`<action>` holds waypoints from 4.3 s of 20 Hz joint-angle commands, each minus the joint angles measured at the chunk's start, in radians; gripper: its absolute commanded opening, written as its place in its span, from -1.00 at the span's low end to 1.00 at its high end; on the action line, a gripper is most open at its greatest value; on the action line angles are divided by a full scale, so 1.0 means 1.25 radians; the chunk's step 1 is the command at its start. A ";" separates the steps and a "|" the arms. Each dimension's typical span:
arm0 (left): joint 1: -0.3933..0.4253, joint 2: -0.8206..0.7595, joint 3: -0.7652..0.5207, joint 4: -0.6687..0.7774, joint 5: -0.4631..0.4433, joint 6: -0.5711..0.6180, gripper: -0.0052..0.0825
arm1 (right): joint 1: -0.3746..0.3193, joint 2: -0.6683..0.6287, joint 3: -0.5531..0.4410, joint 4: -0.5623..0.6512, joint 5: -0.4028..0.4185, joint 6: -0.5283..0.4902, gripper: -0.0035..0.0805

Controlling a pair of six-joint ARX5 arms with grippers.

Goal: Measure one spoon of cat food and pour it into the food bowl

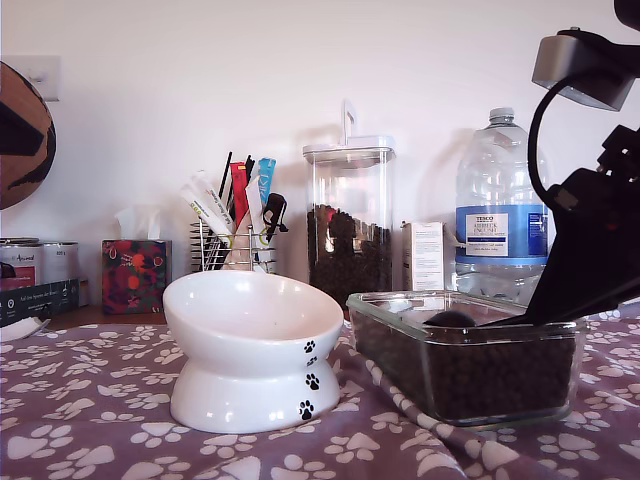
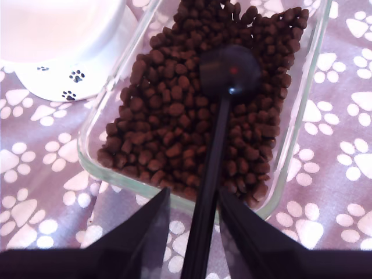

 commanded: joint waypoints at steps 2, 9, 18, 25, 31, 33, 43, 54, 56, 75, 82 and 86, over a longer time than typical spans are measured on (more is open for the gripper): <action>-0.002 0.003 -0.001 0.006 0.000 0.001 -0.93 | -0.002 0.005 -0.030 0.004 0.016 0.003 -0.43; -0.002 0.003 -0.001 0.007 0.000 0.001 -0.93 | -0.002 0.005 -0.030 -0.005 0.025 0.002 -0.79; -0.002 0.003 -0.001 0.005 0.001 0.000 -0.93 | -0.002 0.005 -0.026 0.043 0.041 0.002 -0.95; -0.002 0.003 -0.001 0.004 0.001 -0.006 -0.93 | -0.002 0.005 -0.008 0.008 0.066 0.028 -0.95; -0.002 0.003 -0.001 0.004 0.001 -0.006 -0.93 | -0.002 0.005 0.037 -0.074 0.055 0.065 -0.95; -0.002 0.003 -0.001 0.004 0.001 -0.006 -0.93 | -0.002 0.005 0.038 -0.087 0.036 0.088 -0.95; -0.002 0.003 -0.001 0.004 0.002 -0.018 -0.93 | -0.002 0.005 0.038 -0.069 0.009 0.224 -0.95; -0.002 0.003 -0.001 0.004 0.002 -0.018 -0.93 | -0.002 0.005 0.038 -0.056 -0.047 0.351 -0.95; -0.002 0.003 -0.001 0.003 0.002 -0.018 -0.93 | -0.002 0.005 0.038 -0.049 -0.047 0.381 -0.95; -0.002 0.003 -0.001 -0.003 0.002 -0.018 -0.93 | -0.003 0.007 0.038 -0.024 -0.076 0.597 -0.95; -0.002 0.003 -0.001 -0.005 0.002 -0.018 -0.93 | -0.004 0.018 0.038 -0.017 -0.075 0.645 -0.95; -0.002 0.003 -0.001 -0.005 0.002 -0.018 -0.93 | -0.004 0.049 0.038 -0.007 -0.087 0.676 -0.95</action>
